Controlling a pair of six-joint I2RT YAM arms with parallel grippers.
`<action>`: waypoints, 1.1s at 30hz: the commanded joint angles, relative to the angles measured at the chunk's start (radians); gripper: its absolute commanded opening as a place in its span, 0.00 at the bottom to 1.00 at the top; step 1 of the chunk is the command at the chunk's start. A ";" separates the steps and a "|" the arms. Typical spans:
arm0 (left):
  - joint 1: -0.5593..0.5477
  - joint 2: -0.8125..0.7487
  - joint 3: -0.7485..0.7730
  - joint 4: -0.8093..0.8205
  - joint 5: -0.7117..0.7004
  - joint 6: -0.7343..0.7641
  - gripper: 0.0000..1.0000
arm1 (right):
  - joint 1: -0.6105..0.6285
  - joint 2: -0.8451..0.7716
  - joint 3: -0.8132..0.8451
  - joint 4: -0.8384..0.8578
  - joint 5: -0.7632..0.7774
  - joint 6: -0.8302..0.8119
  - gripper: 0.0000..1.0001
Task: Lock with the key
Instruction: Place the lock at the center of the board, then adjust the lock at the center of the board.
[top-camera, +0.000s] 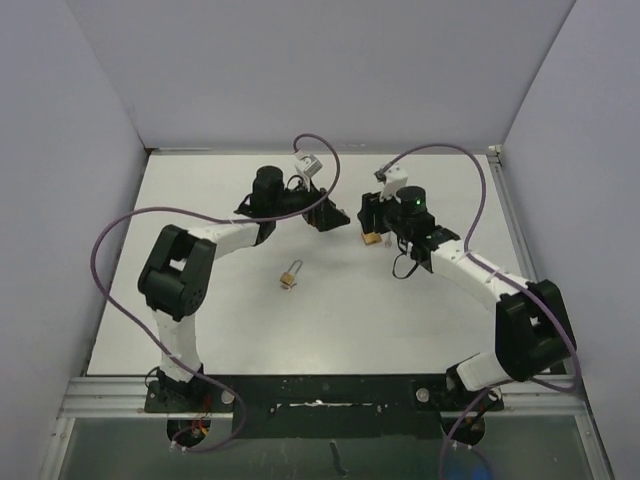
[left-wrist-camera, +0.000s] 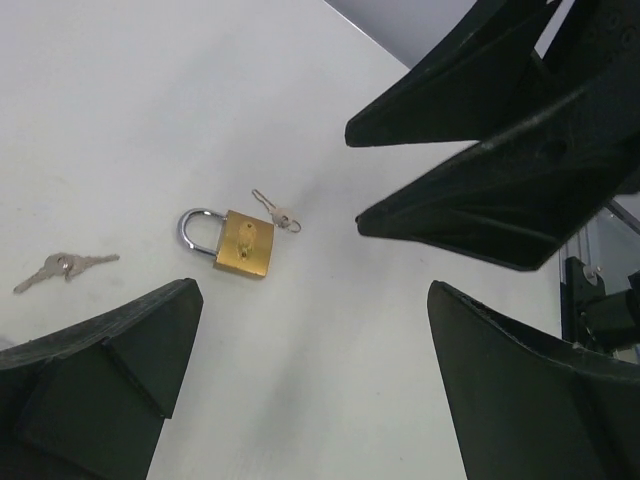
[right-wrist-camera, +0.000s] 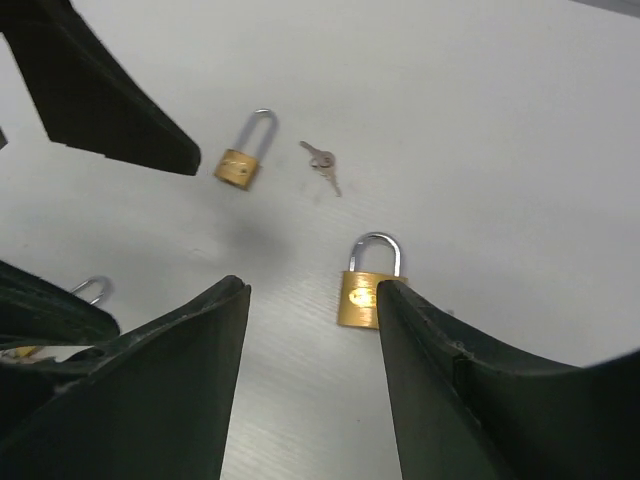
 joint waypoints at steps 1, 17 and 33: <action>0.037 -0.231 -0.160 0.011 -0.137 0.055 0.98 | 0.139 -0.074 0.038 -0.050 0.117 -0.100 0.55; 0.156 -0.567 -0.563 -0.343 -0.480 0.165 0.98 | 0.508 0.043 0.041 -0.145 0.394 0.023 0.72; 0.037 -0.593 -0.637 -0.456 -0.445 0.199 0.68 | 0.499 0.045 -0.021 -0.110 0.477 0.167 0.73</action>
